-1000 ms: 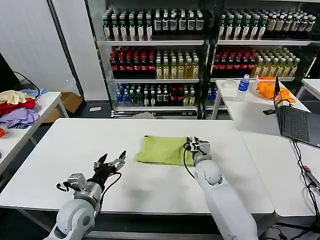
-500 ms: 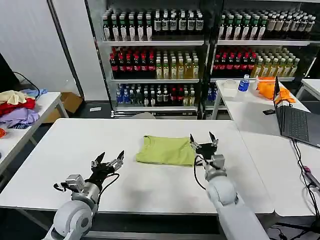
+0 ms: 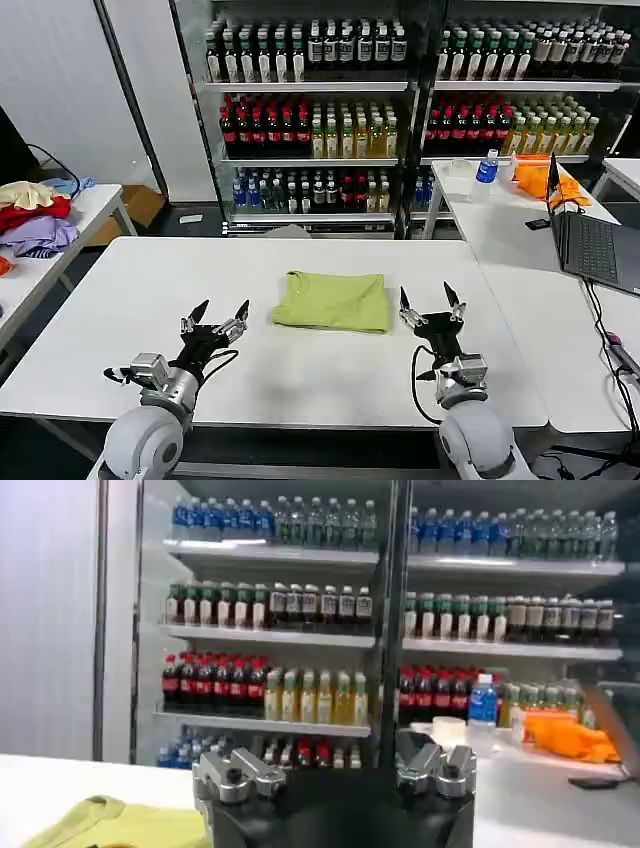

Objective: Fold and organize the clothes.

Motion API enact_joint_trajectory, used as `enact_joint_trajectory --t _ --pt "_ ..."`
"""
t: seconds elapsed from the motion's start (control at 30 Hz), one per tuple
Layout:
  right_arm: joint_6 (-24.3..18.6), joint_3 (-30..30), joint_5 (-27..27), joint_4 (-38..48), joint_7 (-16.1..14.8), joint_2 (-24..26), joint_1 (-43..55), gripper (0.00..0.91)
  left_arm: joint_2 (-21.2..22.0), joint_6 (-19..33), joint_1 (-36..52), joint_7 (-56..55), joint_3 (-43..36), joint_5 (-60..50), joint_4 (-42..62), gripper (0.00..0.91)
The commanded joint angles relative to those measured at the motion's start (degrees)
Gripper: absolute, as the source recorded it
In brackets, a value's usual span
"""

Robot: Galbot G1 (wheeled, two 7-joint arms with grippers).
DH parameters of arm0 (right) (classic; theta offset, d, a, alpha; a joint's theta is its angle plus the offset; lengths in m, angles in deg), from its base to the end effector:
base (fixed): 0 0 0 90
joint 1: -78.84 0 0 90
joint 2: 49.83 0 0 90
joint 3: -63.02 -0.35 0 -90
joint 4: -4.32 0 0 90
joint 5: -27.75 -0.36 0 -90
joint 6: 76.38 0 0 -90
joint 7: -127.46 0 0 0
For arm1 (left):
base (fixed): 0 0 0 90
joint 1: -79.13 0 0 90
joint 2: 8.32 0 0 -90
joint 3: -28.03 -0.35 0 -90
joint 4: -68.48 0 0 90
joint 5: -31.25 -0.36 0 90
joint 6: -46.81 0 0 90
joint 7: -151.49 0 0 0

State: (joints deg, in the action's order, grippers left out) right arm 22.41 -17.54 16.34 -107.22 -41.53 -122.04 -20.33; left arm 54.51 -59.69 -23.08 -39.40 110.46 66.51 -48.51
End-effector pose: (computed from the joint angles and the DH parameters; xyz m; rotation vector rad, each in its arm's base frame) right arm 0.2904 -0.0143 -0.2740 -0.0925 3.1202 -0.1188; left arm 0.2716 0.0476 -0.2484 -0.2534 -2.9514 0.2067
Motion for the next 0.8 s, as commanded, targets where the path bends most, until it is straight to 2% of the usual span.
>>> enact_joint_trajectory --t 0.03,0.23,0.43,0.6,0.8 --pt "-0.5 -2.0 2.9 -5.5 -0.3 1.2 -5.6 0.907 0.6 0.4 -2.0 1.2 0.1 -6.1 -1.6 0.907" --pt "-0.4 -2.4 3.0 -5.7 0.2 1.5 -5.9 0.907 0.6 0.5 -2.8 1.4 0.3 -7.8 -2.0 0.907" --pt "-0.9 -2.4 3.9 -6.4 -1.9 1.7 -6.1 0.907 0.6 0.2 -2.7 1.3 0.3 -8.0 -2.2 0.907" --pt "0.7 -2.4 3.2 -5.8 -0.4 2.1 -5.3 0.907 0.3 0.1 -2.4 1.5 0.2 -7.9 -2.3 0.907" --pt "1.0 -1.9 2.5 -5.2 -0.3 2.3 -4.4 0.907 0.2 0.1 -2.2 1.6 0.3 -7.8 -2.2 0.907"
